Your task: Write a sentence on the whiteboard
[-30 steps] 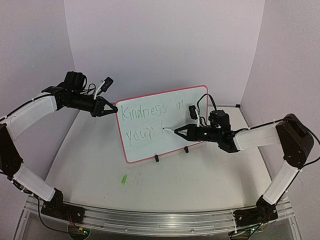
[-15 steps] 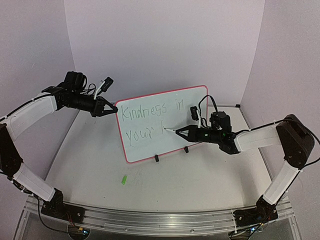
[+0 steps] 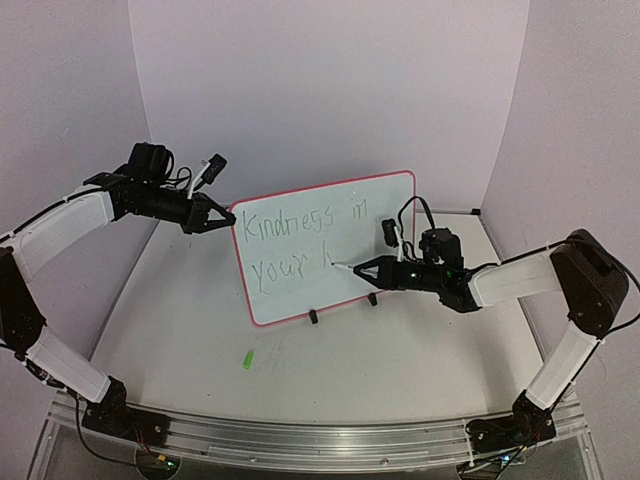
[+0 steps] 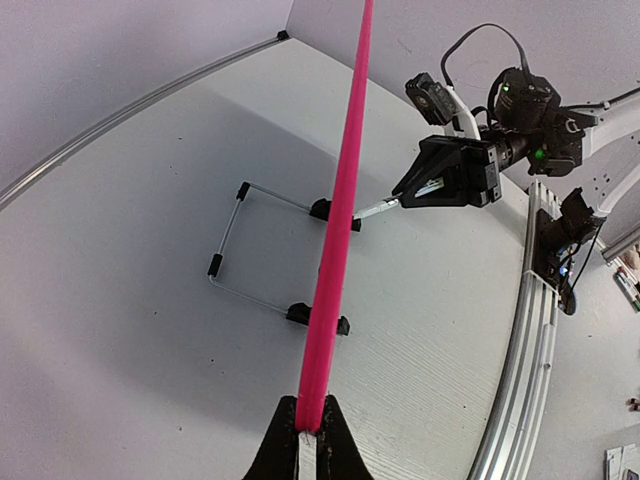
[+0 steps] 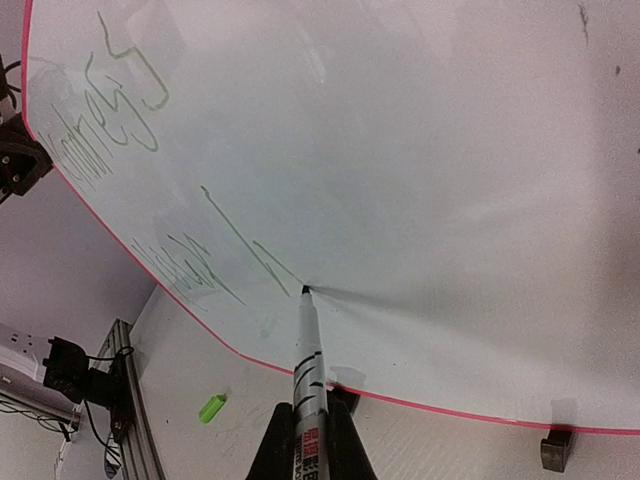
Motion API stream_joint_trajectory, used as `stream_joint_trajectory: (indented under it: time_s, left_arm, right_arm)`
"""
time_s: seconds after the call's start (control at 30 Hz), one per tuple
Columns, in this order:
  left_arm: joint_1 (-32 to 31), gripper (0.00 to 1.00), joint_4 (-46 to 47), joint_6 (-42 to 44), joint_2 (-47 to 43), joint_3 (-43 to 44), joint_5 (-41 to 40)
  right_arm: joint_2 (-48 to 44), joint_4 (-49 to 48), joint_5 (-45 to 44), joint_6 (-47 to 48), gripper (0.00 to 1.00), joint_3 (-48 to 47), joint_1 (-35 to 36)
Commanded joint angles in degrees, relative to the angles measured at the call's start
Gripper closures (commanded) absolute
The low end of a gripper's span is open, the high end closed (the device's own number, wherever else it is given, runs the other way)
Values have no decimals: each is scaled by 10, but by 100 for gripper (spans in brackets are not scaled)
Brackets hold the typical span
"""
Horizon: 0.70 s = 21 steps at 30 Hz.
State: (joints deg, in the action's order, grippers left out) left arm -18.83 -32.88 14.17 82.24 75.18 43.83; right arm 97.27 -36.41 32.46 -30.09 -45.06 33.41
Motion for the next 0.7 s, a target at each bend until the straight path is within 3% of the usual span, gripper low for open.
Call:
stream_joint_trajectory:
  time_s: [0.0,0.37,0.67]
  left_arm:
    - [-8,100,0,9,-12,2,13]
    - [-8,100,0,9,-13,2,13]
    - [-9,100,-1,9,-13,2,13]
  right_arm:
    - [0,-17,-14,-3,100,8,-3]
    - [-68,-17,14,-11,100,9,-3]
    - [-42,-17,22,-12,100,-12,-3]
